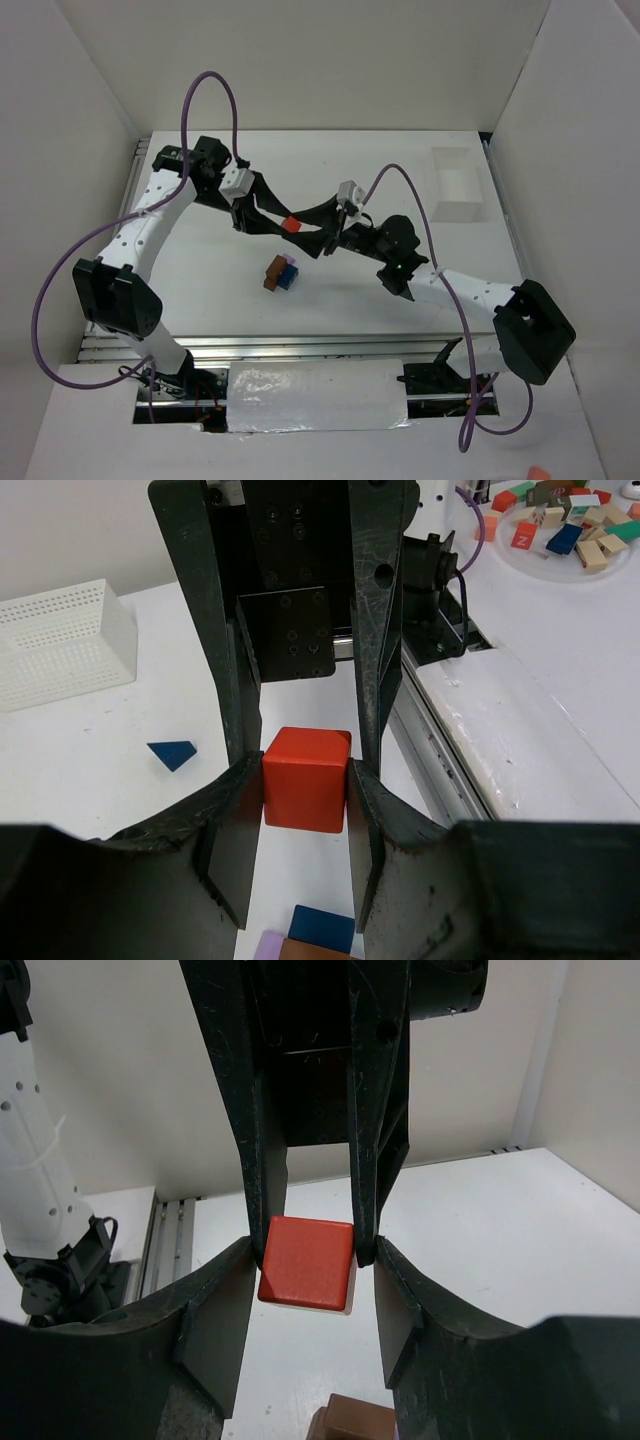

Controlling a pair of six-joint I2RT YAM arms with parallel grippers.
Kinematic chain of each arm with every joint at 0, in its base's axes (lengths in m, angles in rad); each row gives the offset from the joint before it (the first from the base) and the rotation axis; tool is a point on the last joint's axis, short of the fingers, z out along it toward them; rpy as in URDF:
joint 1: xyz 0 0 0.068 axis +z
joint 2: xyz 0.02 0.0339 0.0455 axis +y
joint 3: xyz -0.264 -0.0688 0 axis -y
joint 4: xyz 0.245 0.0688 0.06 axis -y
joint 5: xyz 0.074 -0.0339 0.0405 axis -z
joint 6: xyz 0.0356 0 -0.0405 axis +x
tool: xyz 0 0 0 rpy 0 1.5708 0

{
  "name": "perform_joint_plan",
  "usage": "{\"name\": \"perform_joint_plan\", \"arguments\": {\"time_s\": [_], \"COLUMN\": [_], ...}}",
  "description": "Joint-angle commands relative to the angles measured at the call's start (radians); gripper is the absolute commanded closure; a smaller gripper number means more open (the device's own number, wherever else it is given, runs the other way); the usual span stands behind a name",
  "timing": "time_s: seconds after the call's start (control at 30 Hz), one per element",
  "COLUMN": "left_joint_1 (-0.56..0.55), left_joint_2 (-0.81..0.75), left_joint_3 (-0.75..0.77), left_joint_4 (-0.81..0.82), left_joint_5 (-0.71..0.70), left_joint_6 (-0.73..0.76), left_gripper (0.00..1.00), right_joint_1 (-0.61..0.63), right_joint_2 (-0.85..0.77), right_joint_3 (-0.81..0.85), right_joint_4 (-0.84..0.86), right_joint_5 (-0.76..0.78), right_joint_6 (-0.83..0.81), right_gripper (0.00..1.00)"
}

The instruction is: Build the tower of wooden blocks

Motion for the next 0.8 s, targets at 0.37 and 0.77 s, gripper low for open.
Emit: {"name": "perform_joint_plan", "arguments": {"time_s": [0.37,0.77], "left_joint_1": [0.014,0.012], "left_joint_2": [-0.079,-0.084], "left_joint_3": [-0.032,-0.034], "left_joint_4": [-0.006,-0.004], "left_joint_5": [0.198,0.191], "left_joint_6": [0.105,0.105], "left_gripper": [0.97,0.99], "right_joint_1": [0.017,0.026], "right_joint_2": [-0.064,-0.069], "right_joint_3": [0.073,0.078], "right_joint_4": [-0.183,-0.207], "right_joint_5": [-0.062,-0.116], "right_joint_6": [-0.143,-0.186], "right_gripper": [0.53,0.27]}}
